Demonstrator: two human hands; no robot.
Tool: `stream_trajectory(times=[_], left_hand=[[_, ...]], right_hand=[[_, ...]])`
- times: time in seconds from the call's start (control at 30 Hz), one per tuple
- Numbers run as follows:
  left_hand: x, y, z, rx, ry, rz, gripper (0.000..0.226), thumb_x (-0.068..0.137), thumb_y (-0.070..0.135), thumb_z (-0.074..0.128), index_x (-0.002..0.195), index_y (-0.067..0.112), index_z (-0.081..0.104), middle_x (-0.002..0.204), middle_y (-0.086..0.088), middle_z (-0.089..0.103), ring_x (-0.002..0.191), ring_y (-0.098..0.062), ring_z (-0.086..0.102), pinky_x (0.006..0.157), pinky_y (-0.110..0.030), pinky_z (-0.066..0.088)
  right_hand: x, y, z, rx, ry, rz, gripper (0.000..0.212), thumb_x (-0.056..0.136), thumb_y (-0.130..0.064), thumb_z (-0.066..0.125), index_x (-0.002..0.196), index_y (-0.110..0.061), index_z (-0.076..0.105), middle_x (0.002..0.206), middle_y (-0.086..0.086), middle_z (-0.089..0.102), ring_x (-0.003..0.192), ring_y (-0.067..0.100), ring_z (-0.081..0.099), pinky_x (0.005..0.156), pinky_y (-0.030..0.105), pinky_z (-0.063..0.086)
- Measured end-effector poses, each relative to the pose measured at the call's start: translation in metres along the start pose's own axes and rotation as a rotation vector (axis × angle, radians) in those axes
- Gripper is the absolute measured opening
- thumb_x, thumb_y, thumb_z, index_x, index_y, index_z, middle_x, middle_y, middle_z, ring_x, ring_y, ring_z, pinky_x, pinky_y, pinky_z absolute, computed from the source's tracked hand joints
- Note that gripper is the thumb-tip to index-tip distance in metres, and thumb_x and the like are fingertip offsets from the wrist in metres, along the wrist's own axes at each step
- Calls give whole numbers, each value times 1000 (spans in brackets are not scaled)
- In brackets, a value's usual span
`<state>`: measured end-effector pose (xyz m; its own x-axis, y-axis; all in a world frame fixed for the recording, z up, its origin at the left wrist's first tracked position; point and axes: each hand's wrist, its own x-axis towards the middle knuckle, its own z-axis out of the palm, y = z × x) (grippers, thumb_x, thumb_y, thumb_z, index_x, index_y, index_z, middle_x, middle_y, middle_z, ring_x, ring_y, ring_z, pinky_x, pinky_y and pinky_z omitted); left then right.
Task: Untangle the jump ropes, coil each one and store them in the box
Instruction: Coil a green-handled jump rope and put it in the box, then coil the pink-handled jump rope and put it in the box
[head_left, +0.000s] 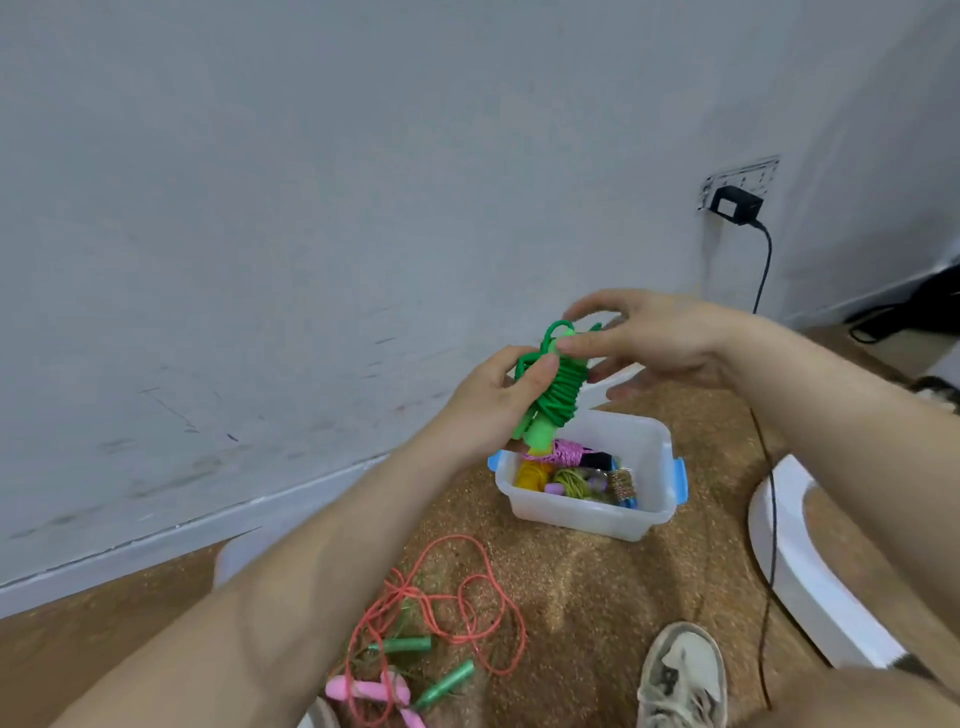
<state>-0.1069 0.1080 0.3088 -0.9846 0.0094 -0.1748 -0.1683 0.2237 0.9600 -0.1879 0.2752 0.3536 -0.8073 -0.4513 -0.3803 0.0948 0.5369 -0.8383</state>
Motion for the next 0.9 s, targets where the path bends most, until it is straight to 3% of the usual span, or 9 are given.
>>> stream_trajectory(times=[0.1,0.2,0.33,0.47,0.6,0.7,0.8,0.9], left_hand=[[30,-33,14,40,-4,-63,40,88,44,61,120,20,56,98,-7,69,78,-17,70,63,-31,57],[62,-72,19,92,-43,-151,48,78,26,77,120,22,54,100,-8,63,82,-18,67,66,-28,56],[109,-127,33,170,8,-173,51,71,15,83,115,22,57,109,-3,62,97,-14,61,87,-31,51],[150,-177,60,452,-5,-100,54,69,14,81,119,18,61,103,4,58,97,-8,54,70,-11,39],[180,-221,91,717,-106,-49,60,73,9,74,128,23,55,123,-2,54,115,-20,52,94,-30,43],[190,-244,110,758,-206,-34,62,76,-6,58,132,21,53,131,-7,44,119,-26,47,95,-26,35],[186,-253,111,678,-197,2,53,74,-12,51,117,17,64,122,-5,50,113,-23,49,92,-24,35],[163,-249,89,490,12,28,40,75,-10,51,89,22,69,98,3,60,94,-16,59,80,-22,45]], right_hand=[[27,46,3,7,-28,61,35,84,-36,72,115,-22,65,108,2,67,104,18,63,70,28,53],[54,91,7,121,-18,112,26,85,-25,72,109,-18,65,100,5,71,86,14,68,66,23,53],[99,146,14,74,44,201,24,86,-30,71,108,-23,65,89,0,72,70,9,64,58,21,46],[141,195,19,-132,78,282,23,85,-23,70,107,-18,67,68,1,54,62,15,49,51,22,37],[170,245,21,-505,-20,310,42,84,-22,71,125,-15,62,101,-1,61,90,17,57,69,25,45],[178,271,28,-911,-32,311,44,85,-16,63,129,-20,56,121,8,53,112,28,51,79,36,45],[183,281,38,-932,-5,267,40,85,-10,56,124,-17,57,118,11,53,112,32,51,80,36,45],[183,273,54,-689,40,91,22,88,-12,56,106,-14,69,95,4,69,93,23,62,81,34,50]])
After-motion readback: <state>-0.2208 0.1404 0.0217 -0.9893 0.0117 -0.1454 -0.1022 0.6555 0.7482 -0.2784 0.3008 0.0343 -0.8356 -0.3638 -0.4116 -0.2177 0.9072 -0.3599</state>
